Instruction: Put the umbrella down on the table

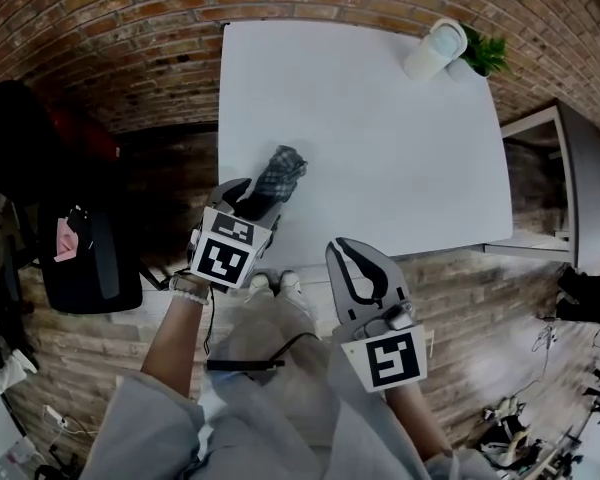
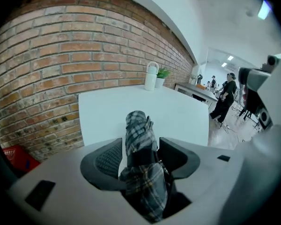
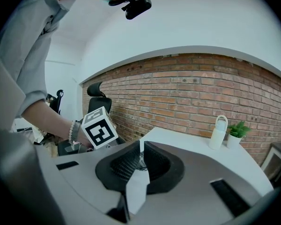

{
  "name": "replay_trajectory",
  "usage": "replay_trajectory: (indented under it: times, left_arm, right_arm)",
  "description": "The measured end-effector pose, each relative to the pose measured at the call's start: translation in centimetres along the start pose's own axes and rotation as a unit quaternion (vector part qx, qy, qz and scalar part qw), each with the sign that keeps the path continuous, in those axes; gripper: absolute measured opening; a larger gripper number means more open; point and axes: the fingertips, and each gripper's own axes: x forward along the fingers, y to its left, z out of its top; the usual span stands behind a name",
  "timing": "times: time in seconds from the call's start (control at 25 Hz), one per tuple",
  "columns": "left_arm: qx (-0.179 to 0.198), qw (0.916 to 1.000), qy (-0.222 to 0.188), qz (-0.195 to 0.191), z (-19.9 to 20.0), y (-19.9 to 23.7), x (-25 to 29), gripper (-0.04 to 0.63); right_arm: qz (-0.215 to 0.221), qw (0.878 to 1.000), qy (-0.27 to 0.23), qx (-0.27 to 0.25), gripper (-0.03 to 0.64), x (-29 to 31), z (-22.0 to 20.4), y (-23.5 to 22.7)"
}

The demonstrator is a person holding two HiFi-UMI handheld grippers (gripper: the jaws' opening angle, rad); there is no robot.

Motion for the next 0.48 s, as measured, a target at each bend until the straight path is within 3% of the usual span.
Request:
replay_trajectory:
  times: [0.32, 0.48]
  left_arm:
    - [0.007, 0.9949, -0.095, 0.035, 3.9, 0.3, -6.4, 0.102]
    - [-0.002, 0.9866, -0.152, 0.059, 6.4, 0.4, -10.2, 0.046]
  right_arm:
    - [0.003, 0.999, -0.03, -0.015, 0.055, -0.7, 2.5, 0.7]
    - [0.006, 0.999, -0.045, -0.026, 0.055, -1.0, 4.0, 1.0]
